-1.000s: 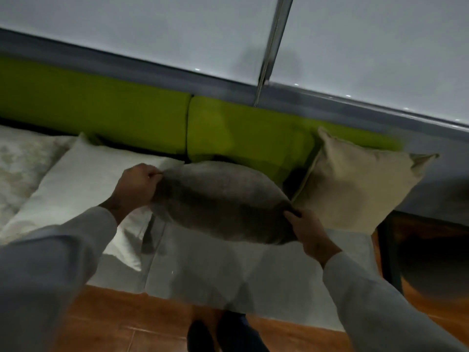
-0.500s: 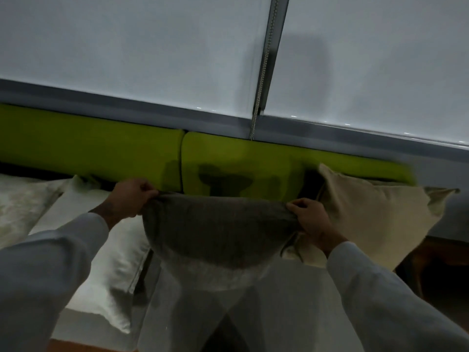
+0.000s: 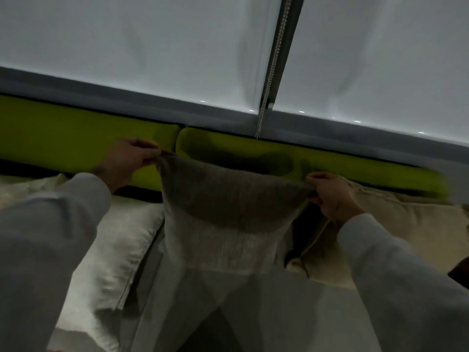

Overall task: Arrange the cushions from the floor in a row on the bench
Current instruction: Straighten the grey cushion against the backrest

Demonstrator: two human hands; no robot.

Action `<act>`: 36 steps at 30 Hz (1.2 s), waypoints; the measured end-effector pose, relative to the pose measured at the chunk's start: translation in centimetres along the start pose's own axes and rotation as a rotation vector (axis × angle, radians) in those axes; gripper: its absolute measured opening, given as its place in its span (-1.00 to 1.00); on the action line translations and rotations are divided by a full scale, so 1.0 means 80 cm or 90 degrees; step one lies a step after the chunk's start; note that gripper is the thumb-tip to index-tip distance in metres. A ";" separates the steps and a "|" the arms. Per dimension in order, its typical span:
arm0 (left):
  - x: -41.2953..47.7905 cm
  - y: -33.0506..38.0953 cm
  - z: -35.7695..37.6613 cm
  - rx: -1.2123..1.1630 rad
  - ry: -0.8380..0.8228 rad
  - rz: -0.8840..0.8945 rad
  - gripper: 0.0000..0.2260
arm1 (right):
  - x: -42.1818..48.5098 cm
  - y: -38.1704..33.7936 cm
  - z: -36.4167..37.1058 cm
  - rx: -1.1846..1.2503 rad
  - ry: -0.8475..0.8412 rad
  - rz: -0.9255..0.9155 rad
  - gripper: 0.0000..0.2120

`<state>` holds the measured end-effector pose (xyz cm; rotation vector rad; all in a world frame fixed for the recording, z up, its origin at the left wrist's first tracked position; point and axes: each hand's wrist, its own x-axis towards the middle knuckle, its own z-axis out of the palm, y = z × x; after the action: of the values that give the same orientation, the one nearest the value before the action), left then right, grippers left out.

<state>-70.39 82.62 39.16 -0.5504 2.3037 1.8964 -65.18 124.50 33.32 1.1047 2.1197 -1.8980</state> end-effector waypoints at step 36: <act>0.042 -0.132 0.040 0.142 -0.347 -0.221 -0.30 | -0.024 0.109 0.049 -0.073 -0.104 0.044 0.05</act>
<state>-70.35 83.40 27.69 -0.3248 1.8823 1.3910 -60.40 119.86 26.18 0.9529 2.0451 -1.7483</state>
